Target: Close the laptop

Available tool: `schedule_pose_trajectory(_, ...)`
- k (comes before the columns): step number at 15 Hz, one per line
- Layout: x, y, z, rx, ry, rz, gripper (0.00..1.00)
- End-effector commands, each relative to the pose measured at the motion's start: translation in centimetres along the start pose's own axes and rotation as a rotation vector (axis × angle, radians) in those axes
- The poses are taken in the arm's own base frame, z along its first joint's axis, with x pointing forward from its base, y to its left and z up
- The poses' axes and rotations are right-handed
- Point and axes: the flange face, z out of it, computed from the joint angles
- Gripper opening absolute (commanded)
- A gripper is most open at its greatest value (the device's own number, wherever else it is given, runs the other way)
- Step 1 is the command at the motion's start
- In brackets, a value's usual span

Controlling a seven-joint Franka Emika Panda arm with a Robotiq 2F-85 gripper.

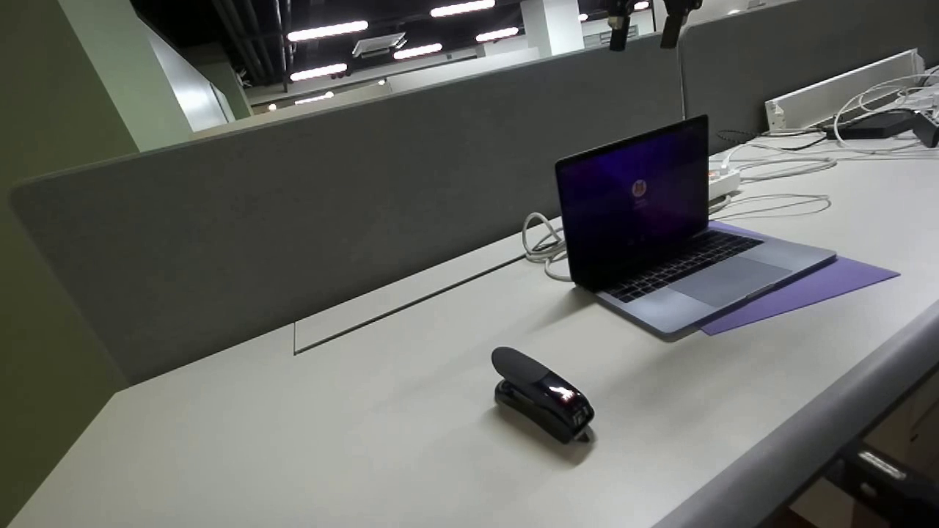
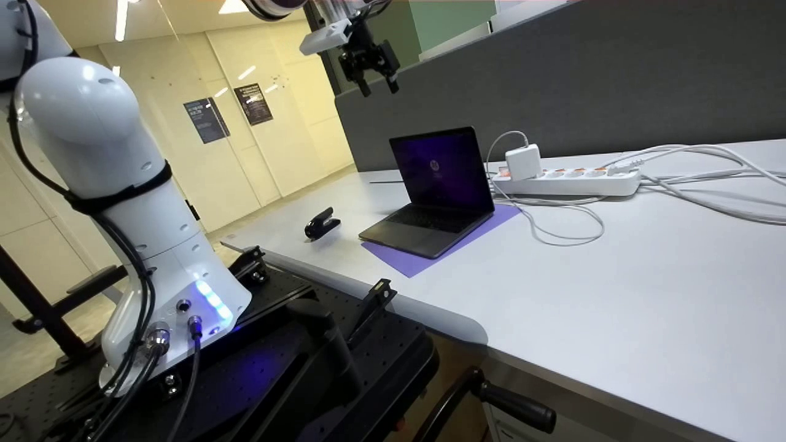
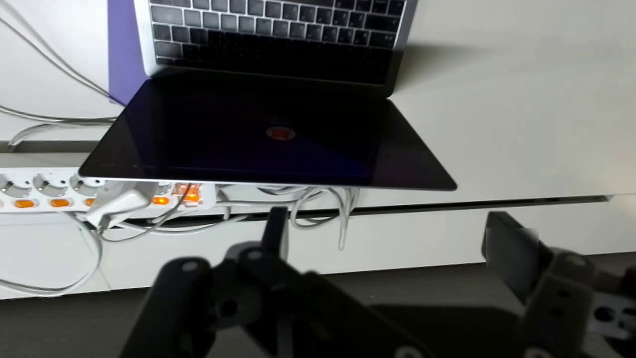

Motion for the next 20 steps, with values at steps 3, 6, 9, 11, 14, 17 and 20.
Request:
schedule_pose_trajectory(3, 2.5, 4.0, 3.6, -0.058, 0.030, 0.083, 1.00)
schedule_pose_trajectory(6, 3.8, 4.7, 5.4, -0.067, 0.036, 0.075, 1.00)
schedule_pose_trajectory(9, 5.3, 4.6, 7.0, -0.061, 0.019, 0.063, 1.00)
schedule_pose_trajectory(11, 6.2, 4.4, 8.0, -0.054, 0.007, 0.065, 1.00)
schedule_pose_trajectory(14, 5.2, 3.9, 8.2, -0.065, 0.007, 0.058, 1.00)
schedule_pose_trajectory(17, 5.1, 3.8, 8.5, -0.064, 0.001, 0.056, 1.00)
schedule_pose_trajectory(20, 5.2, 4.3, 9.3, -0.081, -0.005, 0.061, 1.00)
